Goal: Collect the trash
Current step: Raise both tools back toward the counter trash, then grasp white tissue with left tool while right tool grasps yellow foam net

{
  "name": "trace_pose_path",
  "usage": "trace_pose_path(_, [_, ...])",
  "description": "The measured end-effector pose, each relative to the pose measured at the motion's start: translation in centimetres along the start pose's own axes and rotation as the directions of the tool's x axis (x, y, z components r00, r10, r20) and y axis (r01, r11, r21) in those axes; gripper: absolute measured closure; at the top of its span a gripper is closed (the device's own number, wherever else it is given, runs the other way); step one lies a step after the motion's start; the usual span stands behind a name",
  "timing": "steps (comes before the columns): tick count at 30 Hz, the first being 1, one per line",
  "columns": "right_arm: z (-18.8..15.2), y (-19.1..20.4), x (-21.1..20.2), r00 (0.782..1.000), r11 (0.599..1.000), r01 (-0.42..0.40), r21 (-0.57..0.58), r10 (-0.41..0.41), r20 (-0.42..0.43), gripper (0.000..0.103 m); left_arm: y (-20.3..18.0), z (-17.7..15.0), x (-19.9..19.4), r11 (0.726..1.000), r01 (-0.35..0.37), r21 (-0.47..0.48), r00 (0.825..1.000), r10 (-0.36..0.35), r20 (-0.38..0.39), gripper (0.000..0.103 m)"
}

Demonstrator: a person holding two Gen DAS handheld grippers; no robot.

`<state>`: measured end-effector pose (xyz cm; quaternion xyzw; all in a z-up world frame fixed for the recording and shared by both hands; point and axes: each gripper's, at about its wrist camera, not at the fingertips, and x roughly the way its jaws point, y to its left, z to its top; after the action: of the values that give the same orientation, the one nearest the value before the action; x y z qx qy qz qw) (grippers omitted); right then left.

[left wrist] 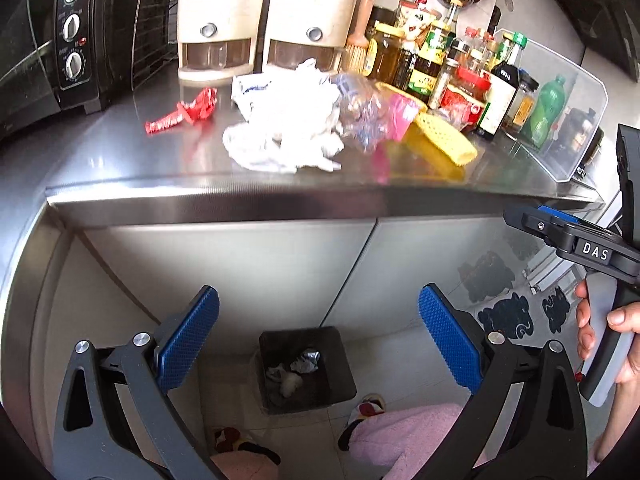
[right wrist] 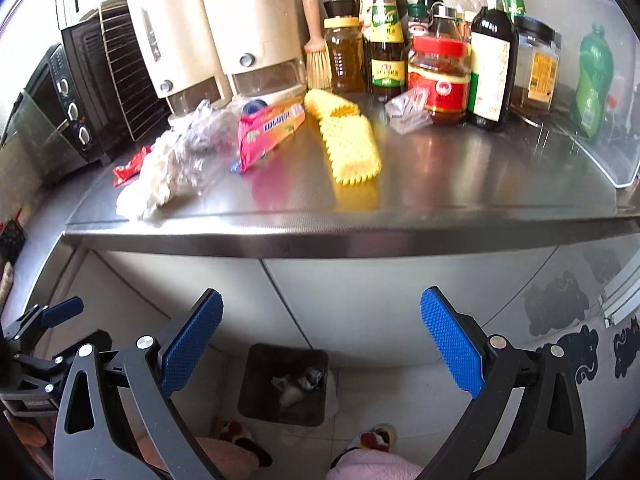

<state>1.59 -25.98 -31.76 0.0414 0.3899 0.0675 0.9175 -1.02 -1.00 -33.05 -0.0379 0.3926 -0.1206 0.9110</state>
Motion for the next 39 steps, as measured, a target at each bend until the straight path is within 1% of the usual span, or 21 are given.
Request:
trace_pose_path(4, [3.2, -0.9, -0.4, 0.999, 1.0, 0.015, 0.003, -0.015, 0.03, 0.003, -0.1, 3.4, -0.6, 1.0, -0.007, 0.019, 0.999, 0.007, 0.037, 0.008])
trace_pose_path(8, [6.3, -1.5, 0.1, 0.999, 1.0, 0.009, 0.016, -0.009, 0.031, 0.003, 0.0, 6.5, -0.4, 1.0, -0.001, 0.028, 0.998, 0.0, 0.057, 0.01])
trace_pose_path(10, [7.2, -1.8, 0.6, 1.0, 1.0, 0.006, 0.02, -0.007, 0.021, 0.004, -0.1, 7.5, 0.3, 0.999, 0.0, 0.037, 0.999, -0.002, 0.051, 0.016])
trace_pose_path(12, [8.3, -2.0, 1.4, 1.0, 1.0, -0.004, 0.026, 0.004, 0.007, 0.006, 0.0, 8.3, 1.4, 0.999, 0.004, 0.04, 1.0, -0.006, 0.03, 0.027])
trace_pose_path(14, [9.0, -2.3, 2.5, 1.0, 0.999, -0.021, 0.038, 0.022, -0.013, 0.017, 0.1, 9.0, 2.4, 0.999, 0.008, 0.038, 1.0, -0.008, 0.01, 0.033])
trace_pose_path(16, [9.8, -2.6, 3.6, 0.998, 0.998, -0.041, 0.055, 0.043, -0.038, 0.021, 0.1, 9.7, 3.2, 0.999, 0.005, 0.039, 1.0, -0.005, -0.004, 0.036])
trace_pose_path(18, [10.4, -2.8, 4.5, 0.998, 0.997, -0.039, 0.061, 0.043, -0.053, 0.024, -0.1, 10.2, 4.0, 0.999, 0.004, 0.043, 1.0, -0.003, -0.02, 0.043])
trace_pose_path(20, [10.8, -2.9, 5.3, 0.996, 0.997, -0.042, 0.06, 0.047, -0.075, 0.031, -0.2, 10.6, 4.8, 0.999, 0.009, 0.046, 0.999, -0.008, -0.039, 0.048])
trace_pose_path(22, [10.9, -2.7, 6.0, 0.995, 0.998, -0.032, 0.053, 0.037, -0.092, 0.032, -0.3, 10.9, 5.2, 0.999, 0.009, 0.051, 0.999, -0.007, -0.049, 0.05])
trace_pose_path(26, [11.0, -2.9, 7.2, 0.993, 0.998, -0.033, 0.052, 0.038, -0.115, 0.041, -0.3, 11.3, 6.0, 0.998, -0.004, 0.063, 0.998, 0.008, -0.059, 0.051])
trace_pose_path(28, [11.1, -3.0, 7.7, 0.992, 0.998, -0.027, 0.049, 0.033, -0.124, 0.045, -0.1, 11.5, 6.3, 0.998, -0.003, 0.056, 0.998, 0.007, -0.065, 0.055])
trace_pose_path(30, [11.0, -3.1, 8.3, 0.99, 0.998, -0.031, 0.047, 0.037, -0.134, 0.048, 0.0, 11.5, 6.7, 0.998, -0.007, 0.056, 0.997, 0.011, -0.073, 0.063])
trace_pose_path(33, [10.8, -3.0, 9.0, 0.988, 0.999, -0.034, 0.036, 0.039, -0.15, 0.058, 0.2, 11.5, 7.4, 0.999, -0.006, 0.053, 0.996, 0.011, -0.093, 0.072])
trace_pose_path(34, [10.7, -2.9, 9.2, 0.987, 0.999, -0.035, 0.033, 0.04, -0.158, 0.062, 0.3, 11.4, 7.5, 0.999, -0.007, 0.049, 0.995, 0.011, -0.095, 0.074])
trace_pose_path(35, [10.6, -2.8, 9.5, 0.985, 0.999, -0.035, 0.029, 0.039, -0.165, 0.066, 0.4, 11.4, 7.7, 0.999, -0.006, 0.046, 0.995, 0.011, -0.097, 0.08])
trace_pose_path(36, [10.5, -2.7, 9.7, 0.985, 0.999, -0.033, 0.025, 0.037, -0.17, 0.068, 0.4, 11.4, 7.7, 0.999, -0.007, 0.044, 0.995, 0.012, -0.097, 0.088])
trace_pose_path(37, [10.5, -2.7, 9.7, 0.985, 0.999, -0.032, 0.024, 0.035, -0.169, 0.072, 0.5, 11.5, 7.8, 0.999, -0.01, 0.043, 0.995, 0.014, -0.095, 0.092])
trace_pose_path(38, [10.5, -2.7, 9.7, 0.986, 0.999, -0.031, 0.025, 0.035, -0.166, 0.077, 0.5, 11.5, 7.8, 0.999, -0.013, 0.043, 0.996, 0.017, -0.092, 0.099])
trace_pose_path(39, [10.5, -2.7, 9.7, 0.986, 0.999, -0.03, 0.025, 0.034, -0.162, 0.081, 0.5, 11.6, 7.7, 0.999, -0.016, 0.043, 0.996, 0.019, -0.088, 0.102])
